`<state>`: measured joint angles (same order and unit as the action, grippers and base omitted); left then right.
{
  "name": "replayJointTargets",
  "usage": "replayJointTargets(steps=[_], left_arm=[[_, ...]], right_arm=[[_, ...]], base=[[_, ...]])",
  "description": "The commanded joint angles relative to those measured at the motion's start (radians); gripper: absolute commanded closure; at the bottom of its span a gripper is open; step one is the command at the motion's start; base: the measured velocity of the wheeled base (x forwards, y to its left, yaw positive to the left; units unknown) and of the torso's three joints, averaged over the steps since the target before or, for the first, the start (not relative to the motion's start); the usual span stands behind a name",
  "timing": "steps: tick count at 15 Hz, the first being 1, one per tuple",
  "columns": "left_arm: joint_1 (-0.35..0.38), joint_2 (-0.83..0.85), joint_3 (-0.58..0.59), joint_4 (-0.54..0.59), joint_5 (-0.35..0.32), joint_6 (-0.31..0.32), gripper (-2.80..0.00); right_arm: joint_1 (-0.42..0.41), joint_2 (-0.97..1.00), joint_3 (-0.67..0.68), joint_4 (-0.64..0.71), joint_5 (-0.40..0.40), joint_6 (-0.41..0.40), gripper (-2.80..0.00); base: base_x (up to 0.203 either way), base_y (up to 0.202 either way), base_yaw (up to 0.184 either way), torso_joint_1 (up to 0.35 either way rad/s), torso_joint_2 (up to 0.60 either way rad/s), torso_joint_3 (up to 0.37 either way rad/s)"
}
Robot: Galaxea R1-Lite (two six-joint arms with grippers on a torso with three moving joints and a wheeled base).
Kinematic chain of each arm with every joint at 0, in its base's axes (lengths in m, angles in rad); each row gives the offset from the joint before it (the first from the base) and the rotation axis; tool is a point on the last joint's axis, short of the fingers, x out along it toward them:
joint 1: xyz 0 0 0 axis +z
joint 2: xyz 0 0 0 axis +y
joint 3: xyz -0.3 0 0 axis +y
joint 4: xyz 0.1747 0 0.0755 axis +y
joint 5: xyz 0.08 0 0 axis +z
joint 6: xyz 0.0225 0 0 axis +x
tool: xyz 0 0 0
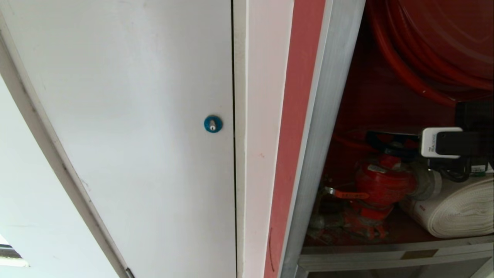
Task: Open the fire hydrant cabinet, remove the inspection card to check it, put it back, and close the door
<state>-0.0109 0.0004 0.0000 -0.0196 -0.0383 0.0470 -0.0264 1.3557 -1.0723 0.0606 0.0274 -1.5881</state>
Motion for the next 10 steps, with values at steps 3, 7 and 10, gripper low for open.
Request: replayJointTargets(steps=[3,7,10], left_arm=[[0.000,0.000,0.012,0.000,0.000,0.001,0.00],[0.000,0.000,0.012,0.000,0.000,0.001,0.00],[0.000,0.001,0.012,0.000,0.000,0.001,0.00]], right_arm=[[-0.006,-0.022,0.000,0.005,0.002,-0.015,-2.80],[-0.007,-0.052,0.009,0.013,0.002,-0.015,-2.80],[-0.006,-0.079,0.028,0.013,0.002,-0.016,-2.80]], base=[[0.000,0.000,0.000,0.000,0.00,0.000],[0.000,0.000,0.000,0.000,0.00,0.000],[0.000,0.000,0.000,0.000,0.00,0.000]])
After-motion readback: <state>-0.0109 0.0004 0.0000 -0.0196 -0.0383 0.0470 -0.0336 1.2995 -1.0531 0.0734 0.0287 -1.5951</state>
